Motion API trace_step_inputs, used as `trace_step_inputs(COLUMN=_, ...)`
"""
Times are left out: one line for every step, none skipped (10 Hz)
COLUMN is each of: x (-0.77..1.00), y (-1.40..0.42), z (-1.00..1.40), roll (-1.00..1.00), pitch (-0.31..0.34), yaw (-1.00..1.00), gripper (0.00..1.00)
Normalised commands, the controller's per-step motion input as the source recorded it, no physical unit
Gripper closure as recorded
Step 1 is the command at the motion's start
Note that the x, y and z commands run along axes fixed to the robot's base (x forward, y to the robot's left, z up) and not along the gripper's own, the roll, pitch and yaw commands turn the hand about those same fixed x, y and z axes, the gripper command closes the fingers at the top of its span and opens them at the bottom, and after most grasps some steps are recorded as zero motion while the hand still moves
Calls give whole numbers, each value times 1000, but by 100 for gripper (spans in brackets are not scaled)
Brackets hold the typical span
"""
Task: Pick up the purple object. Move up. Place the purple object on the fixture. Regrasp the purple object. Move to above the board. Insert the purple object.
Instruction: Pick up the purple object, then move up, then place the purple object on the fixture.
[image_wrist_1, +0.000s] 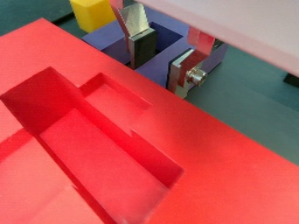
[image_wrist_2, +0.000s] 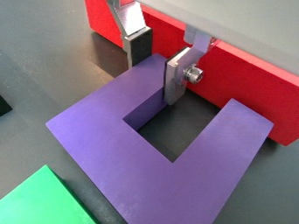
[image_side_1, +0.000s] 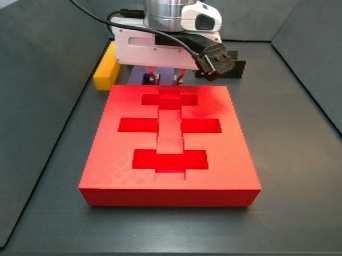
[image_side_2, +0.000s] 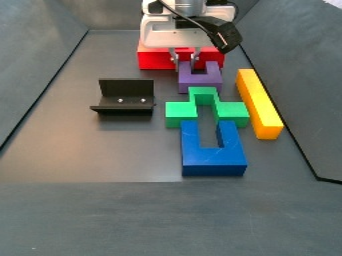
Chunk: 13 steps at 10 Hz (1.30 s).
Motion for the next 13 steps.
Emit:
trace_step_inputs(x=0, y=0, z=0, roll=0, pitch=0, yaw=0, gripper=100)
trace_step_inputs(x=0, y=0, z=0, roll=0, pitch=0, yaw=0, gripper=100)
trace_step_inputs(x=0, y=0, z=0, roll=0, pitch=0, yaw=0, gripper=100)
trace_step_inputs(x=0, y=0, z=0, roll=0, pitch=0, yaw=0, gripper=100)
trace_step_inputs(x=0, y=0, z=0, roll=0, pitch=0, yaw=0, gripper=100)
trace_step_inputs(x=0, y=0, z=0, roll=0, pitch=0, yaw=0, gripper=100)
trace_step_inputs(x=0, y=0, z=0, roll=0, pitch=0, yaw=0, gripper=100)
trace_step_inputs(x=0, y=0, z=0, roll=0, pitch=0, yaw=0, gripper=100)
trace_step_inputs(x=0, y=0, z=833, roll=0, pitch=0, yaw=0, gripper=100)
trace_step_inputs(x=-5, y=70, z=823, roll=9, pitch=5, yaw=31, gripper=100)
trace_step_inputs(x=-38, y=51, z=531, roll=-15, pitch=30, yaw=31, gripper=100)
trace_step_inputs(x=-7, y=19, z=245, roll=-43, pitch=14, yaw=20, gripper=100)
trace_step_inputs(x=-60, y=23, z=0, roll=-34, pitch=-37, yaw=0, gripper=100)
